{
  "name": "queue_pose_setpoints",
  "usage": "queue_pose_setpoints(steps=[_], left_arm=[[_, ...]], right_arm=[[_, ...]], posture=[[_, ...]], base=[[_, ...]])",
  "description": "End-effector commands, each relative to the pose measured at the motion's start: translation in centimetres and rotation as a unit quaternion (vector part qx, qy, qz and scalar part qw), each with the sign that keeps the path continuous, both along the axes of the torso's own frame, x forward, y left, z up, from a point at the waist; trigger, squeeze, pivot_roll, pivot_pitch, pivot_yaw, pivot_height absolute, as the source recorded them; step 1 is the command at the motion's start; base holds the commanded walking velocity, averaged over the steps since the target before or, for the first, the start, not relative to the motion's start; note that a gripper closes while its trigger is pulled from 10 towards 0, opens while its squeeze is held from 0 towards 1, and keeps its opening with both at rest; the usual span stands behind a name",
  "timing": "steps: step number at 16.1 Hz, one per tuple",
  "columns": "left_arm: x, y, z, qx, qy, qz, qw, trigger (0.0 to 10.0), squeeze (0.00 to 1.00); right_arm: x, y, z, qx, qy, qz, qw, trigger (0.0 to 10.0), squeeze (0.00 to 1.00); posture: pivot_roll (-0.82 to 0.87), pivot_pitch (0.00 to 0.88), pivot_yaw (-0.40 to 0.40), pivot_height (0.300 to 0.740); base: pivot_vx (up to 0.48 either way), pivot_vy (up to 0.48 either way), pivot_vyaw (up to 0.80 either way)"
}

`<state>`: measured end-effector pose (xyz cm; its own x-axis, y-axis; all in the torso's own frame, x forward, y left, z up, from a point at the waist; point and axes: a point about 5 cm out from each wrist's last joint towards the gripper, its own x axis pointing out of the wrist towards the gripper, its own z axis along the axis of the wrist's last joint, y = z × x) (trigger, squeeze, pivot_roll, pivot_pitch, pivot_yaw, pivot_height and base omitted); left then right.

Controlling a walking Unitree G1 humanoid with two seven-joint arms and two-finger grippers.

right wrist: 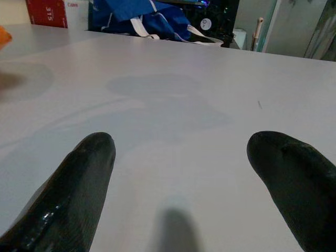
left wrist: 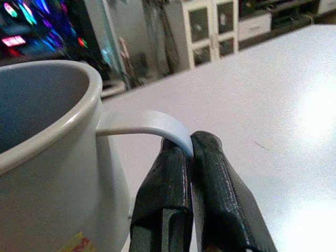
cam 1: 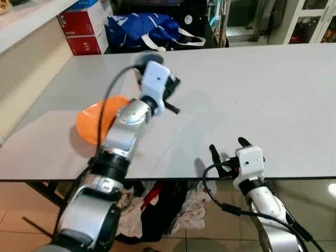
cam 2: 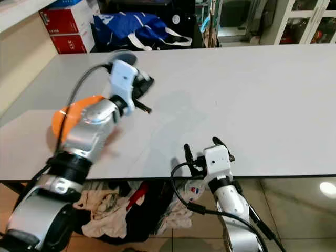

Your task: Setting the table

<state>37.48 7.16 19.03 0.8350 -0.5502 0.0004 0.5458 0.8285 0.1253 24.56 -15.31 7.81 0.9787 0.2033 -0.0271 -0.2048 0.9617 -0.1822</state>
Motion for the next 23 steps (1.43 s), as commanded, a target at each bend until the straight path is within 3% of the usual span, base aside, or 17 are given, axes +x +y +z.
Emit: queue_pose_setpoints(steps=[1, 8, 17, 23], left_arm=[[0.4, -0.1, 0.5, -0.015, 0.003, -0.006, 1.000, 0.0, 0.00], [0.6, -0.1, -2.2, -0.030, 0.063, 0.011, 0.998, 0.0, 0.00], [0.2, -0.8, -3.7, -0.051, 0.094, 0.002, 0.994, 0.0, 0.00], [-0.5, -0.4, -5.7, -0.052, 0.121, 0.020, 0.991, 0.0, 0.00]], right_arm=[[-0.1, 0.1, 0.3, -0.002, -0.005, -0.001, 1.000, 10.0, 0.00], [-0.6, 0.1, 0.1, -0.003, 0.001, -0.002, 1.000, 10.0, 0.00], [-0.8, -0.1, 0.0, -0.007, 0.007, 0.001, 1.000, 10.0, 0.00], [-0.7, -0.1, 0.0, -0.008, 0.009, 0.003, 1.000, 10.0, 0.00]], posture=[[-0.17, 0.000, 0.114, 0.736], [-0.17, 0.000, 0.113, 0.736], [-0.18, 0.000, 0.110, 0.736], [-0.17, 0.000, 0.105, 0.736]], base=[[0.000, 0.000, 0.00], [0.000, 0.000, 0.00], [0.000, 0.000, 0.00], [0.000, 0.000, 0.00]])
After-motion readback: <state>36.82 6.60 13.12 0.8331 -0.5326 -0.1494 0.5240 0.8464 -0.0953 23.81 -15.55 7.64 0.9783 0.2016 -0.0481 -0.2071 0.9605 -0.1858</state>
